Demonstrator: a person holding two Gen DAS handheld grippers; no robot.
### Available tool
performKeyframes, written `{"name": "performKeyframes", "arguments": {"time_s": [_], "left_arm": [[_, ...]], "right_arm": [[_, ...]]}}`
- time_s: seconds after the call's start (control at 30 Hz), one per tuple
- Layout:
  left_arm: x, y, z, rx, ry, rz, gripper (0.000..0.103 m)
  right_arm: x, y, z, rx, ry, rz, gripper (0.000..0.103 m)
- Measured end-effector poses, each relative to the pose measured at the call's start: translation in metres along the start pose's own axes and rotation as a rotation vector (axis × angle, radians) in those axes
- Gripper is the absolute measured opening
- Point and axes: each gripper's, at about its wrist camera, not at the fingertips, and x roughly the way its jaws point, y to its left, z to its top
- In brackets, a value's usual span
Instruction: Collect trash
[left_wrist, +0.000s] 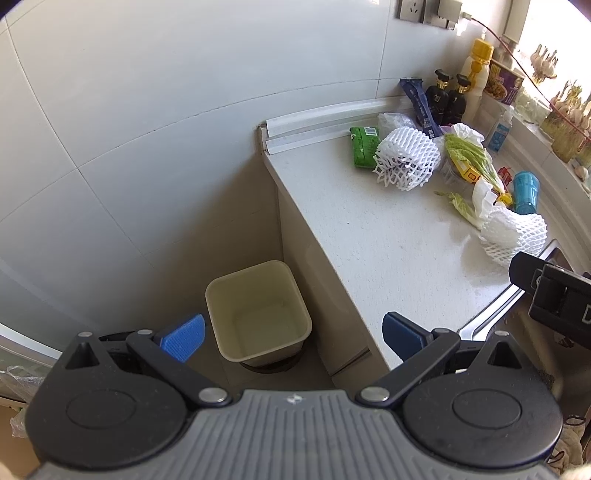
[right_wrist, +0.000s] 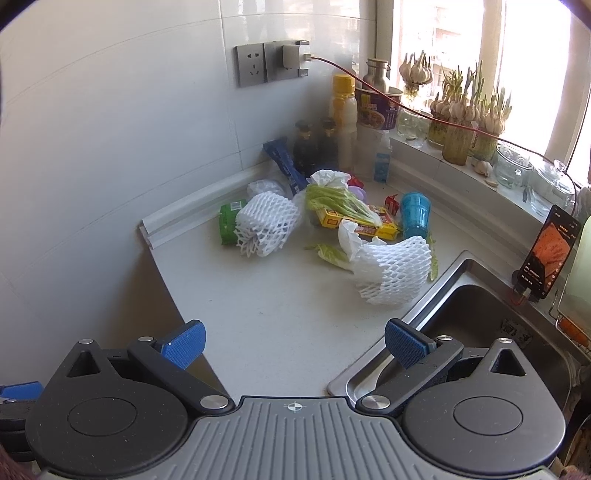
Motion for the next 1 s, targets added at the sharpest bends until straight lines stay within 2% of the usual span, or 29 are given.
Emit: {"name": "performKeyframes", "arguments": {"time_s": [1.0], "left_arm": [[0.0040,0.0036,0.0020,-0.011,-0.009,0.009,0.103]], "right_arm": [[0.0049,0.0002,0.0043,-0.012,0.009,0.003,0.103]]}}
